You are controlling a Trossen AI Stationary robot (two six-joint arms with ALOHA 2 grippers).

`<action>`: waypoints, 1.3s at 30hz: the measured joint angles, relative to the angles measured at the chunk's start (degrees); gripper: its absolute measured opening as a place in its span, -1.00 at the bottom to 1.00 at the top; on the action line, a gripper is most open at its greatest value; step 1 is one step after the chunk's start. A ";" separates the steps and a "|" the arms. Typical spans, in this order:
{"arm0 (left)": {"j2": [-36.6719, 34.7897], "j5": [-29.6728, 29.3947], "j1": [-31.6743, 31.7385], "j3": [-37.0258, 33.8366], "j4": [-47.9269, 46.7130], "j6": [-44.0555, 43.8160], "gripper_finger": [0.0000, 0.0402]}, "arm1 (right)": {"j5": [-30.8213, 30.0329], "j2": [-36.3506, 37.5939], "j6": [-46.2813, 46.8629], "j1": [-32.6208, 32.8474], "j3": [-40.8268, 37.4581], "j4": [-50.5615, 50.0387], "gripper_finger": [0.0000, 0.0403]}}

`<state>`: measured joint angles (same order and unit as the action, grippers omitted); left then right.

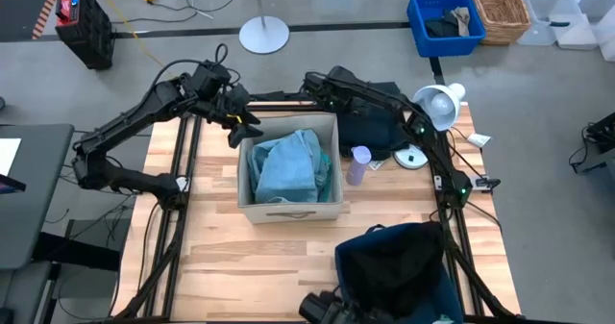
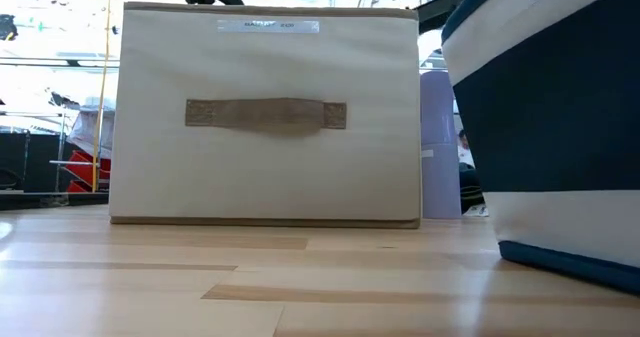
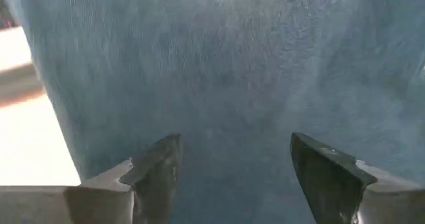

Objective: Sort clothes
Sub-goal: Put the black pants into the blue laundry bin

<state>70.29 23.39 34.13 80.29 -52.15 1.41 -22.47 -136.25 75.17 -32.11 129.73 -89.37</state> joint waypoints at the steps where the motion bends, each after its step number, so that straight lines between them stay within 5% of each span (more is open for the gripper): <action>1: -0.11 0.04 0.00 0.00 -0.07 0.05 0.09 | -0.34 0.00 -1.82 0.54 0.00 -0.54 0.49; 21: -0.23 0.37 0.00 0.02 -1.03 1.38 0.09 | -16.21 14.56 -27.14 3.03 0.00 -0.06 0.44; 32: -0.23 0.13 0.00 0.02 -0.05 -3.62 0.09 | -18.31 26.05 -62.36 3.61 0.00 -0.65 0.44; 39: -0.23 -2.35 0.02 0.02 3.75 -8.66 0.09 | -14.71 34.24 -66.96 4.81 -1.22 -0.47 0.44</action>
<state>70.06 21.04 34.15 80.31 -48.40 -7.25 -37.19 -102.00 8.21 -27.29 128.51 -89.84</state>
